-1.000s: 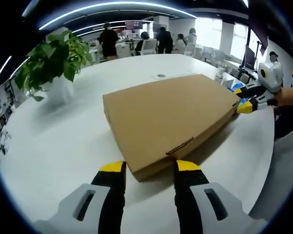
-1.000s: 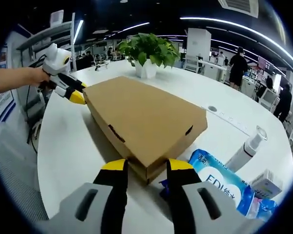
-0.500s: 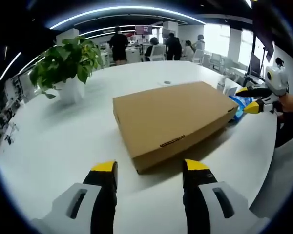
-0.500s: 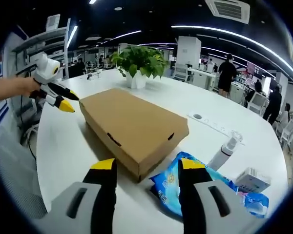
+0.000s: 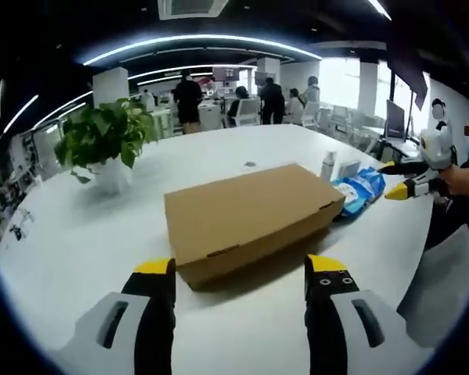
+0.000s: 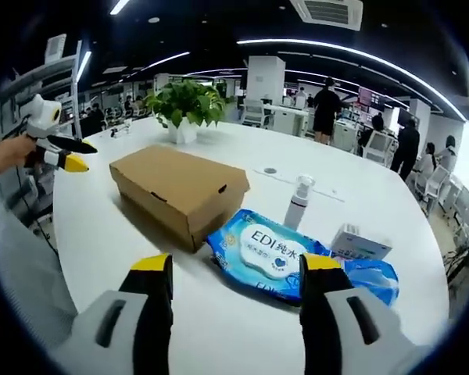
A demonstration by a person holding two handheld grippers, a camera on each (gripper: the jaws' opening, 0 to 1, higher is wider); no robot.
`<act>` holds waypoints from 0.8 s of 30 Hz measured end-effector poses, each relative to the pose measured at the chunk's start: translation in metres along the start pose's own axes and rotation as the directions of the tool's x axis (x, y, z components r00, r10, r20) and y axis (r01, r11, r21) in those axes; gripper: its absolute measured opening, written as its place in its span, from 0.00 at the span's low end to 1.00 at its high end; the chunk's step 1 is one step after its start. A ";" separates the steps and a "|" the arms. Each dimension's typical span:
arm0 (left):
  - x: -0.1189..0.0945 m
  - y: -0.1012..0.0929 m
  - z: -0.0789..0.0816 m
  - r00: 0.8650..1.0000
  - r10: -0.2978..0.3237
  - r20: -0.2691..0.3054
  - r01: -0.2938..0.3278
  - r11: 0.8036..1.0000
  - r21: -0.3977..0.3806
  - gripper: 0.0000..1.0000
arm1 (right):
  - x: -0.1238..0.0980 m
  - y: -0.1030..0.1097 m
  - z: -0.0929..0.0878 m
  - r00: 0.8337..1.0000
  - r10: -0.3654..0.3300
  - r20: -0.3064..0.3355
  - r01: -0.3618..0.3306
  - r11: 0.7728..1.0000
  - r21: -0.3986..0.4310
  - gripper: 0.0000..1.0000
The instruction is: Operate the shoe box by opening the lid, removing the specified soft item, and placing it in the target area until the item is outside and the box remains undamaged.
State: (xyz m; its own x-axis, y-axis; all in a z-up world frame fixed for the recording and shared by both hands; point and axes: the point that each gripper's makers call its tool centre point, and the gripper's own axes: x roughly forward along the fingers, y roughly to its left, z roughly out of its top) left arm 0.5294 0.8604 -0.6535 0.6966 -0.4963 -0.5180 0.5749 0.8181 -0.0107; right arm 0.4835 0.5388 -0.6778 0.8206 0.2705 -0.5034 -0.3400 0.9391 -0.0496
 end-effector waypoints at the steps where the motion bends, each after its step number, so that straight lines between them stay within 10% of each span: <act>1: -0.002 -0.003 0.000 1.000 0.000 0.002 0.000 1.000 0.001 0.69 | -0.004 -0.001 -0.001 1.000 -0.006 0.000 0.006 1.000 0.003 0.65; 24: -0.046 -0.070 -0.027 0.998 -0.048 0.030 0.048 0.999 0.024 0.98 | -0.088 -0.009 -0.038 0.994 -0.105 0.005 0.104 0.991 0.088 0.95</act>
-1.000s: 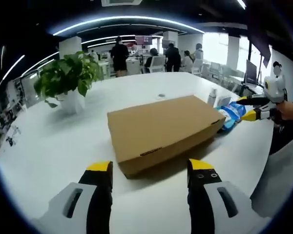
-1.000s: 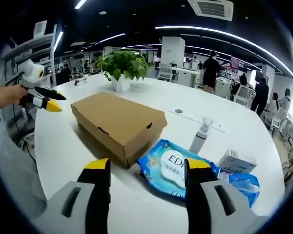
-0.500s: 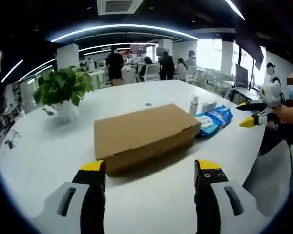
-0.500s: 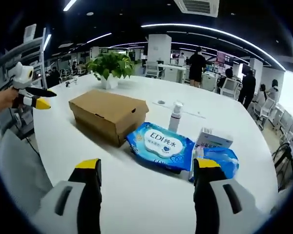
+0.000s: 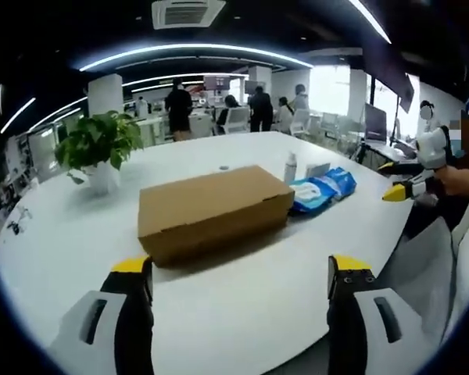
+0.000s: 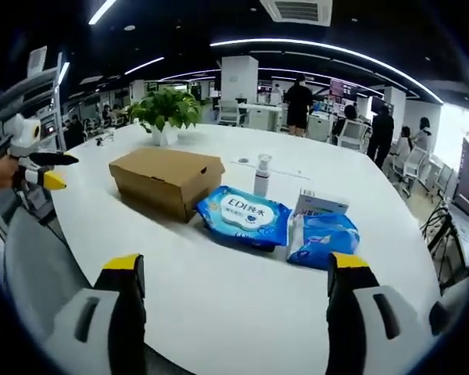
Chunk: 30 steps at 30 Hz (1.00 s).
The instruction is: Operate the shoe box by opening the lid, removing the specified soft item, and placing it in the target area until the item is outside and the box remains undamaged.
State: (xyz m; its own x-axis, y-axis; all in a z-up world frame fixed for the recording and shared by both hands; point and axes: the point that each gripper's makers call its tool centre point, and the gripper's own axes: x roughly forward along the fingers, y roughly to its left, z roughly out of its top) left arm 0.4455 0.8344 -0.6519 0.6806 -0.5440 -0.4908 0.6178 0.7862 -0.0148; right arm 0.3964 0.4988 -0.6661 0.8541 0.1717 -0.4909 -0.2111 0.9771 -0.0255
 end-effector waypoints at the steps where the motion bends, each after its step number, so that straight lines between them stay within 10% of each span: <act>1: 0.000 -0.001 -0.002 1.000 -0.003 -0.006 0.003 1.000 0.009 1.00 | -0.002 -0.001 -0.001 1.000 -0.003 0.002 0.003 1.000 0.006 0.96; 30: -0.017 0.007 -0.004 0.998 0.054 0.027 -0.054 0.998 -0.031 1.00 | -0.016 -0.005 -0.004 1.000 -0.014 0.014 0.014 1.000 0.023 0.96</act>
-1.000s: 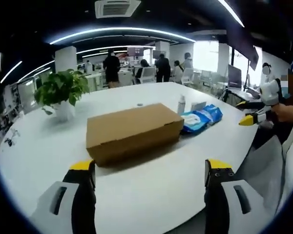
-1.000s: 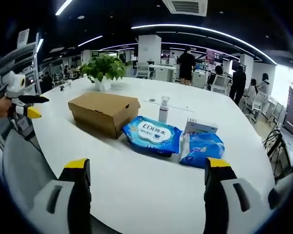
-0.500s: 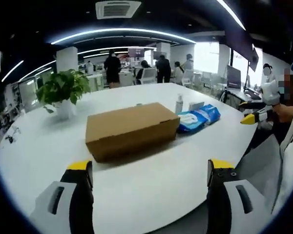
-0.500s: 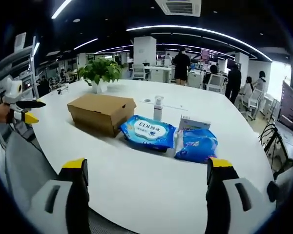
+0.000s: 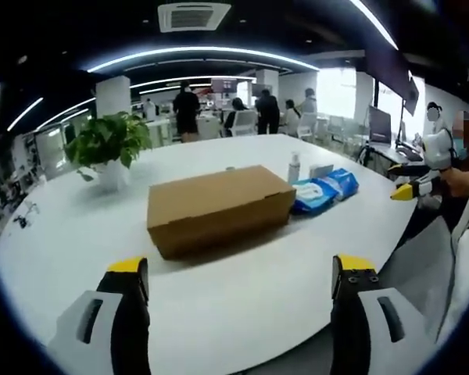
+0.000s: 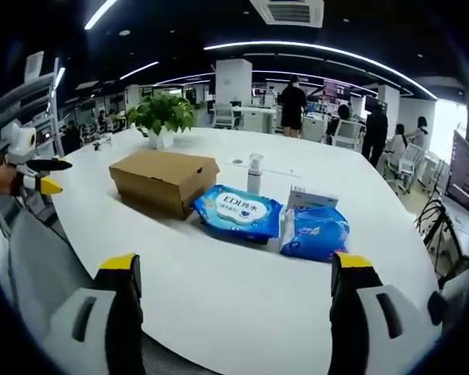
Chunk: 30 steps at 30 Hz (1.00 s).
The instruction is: Operate the shoe box by opening the lid, removing the specified soft item, and placing it in the target area until the item is outside and the box remains undamaged.
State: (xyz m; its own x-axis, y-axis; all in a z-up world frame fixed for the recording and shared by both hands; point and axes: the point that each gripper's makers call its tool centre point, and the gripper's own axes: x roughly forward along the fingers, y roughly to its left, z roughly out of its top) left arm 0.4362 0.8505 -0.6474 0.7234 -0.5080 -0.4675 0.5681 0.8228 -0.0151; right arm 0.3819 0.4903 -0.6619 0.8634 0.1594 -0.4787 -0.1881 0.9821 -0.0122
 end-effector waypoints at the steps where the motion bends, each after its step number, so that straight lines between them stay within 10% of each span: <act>1: 0.000 -0.001 0.000 1.000 0.000 -0.001 0.000 1.000 0.000 1.00 | 0.000 0.000 0.000 1.000 0.001 -0.001 -0.001 1.000 0.003 0.96; 30: -0.001 -0.006 0.002 1.000 0.007 0.002 -0.007 1.000 -0.006 1.00 | 0.005 0.000 0.000 1.000 0.022 -0.013 -0.022 1.000 -0.010 0.96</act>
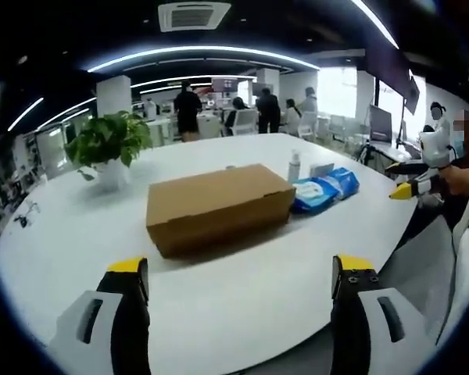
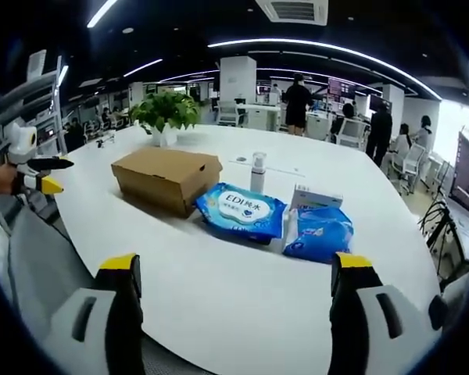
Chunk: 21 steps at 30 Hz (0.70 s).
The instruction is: Operate the shoe box by opening the lid, removing the specified soft item, and placing it in the target area until the item is outside and the box remains undamaged.
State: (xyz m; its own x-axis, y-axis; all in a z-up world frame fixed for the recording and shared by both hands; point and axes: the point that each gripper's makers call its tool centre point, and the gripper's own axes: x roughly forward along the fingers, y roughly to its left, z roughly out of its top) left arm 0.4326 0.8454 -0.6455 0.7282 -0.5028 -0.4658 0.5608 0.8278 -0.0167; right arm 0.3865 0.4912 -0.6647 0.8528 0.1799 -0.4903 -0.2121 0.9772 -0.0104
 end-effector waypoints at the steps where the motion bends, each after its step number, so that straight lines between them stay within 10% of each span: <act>1: 0.000 0.000 0.000 1.000 0.000 0.002 0.000 1.000 -0.001 1.00 | 0.000 0.000 0.000 1.000 0.000 0.000 0.000 1.000 0.000 0.96; 21: 0.001 0.005 0.001 1.000 0.007 0.018 -0.007 1.000 -0.007 1.00 | 0.002 -0.004 0.005 1.000 -0.008 0.004 0.008 1.000 0.001 0.95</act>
State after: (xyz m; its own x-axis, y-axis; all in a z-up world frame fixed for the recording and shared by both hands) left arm 0.4365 0.8484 -0.6452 0.7394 -0.5012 -0.4495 0.5527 0.8331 -0.0197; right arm 0.3918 0.4886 -0.6610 0.8561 0.1729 -0.4870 -0.2049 0.9787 -0.0128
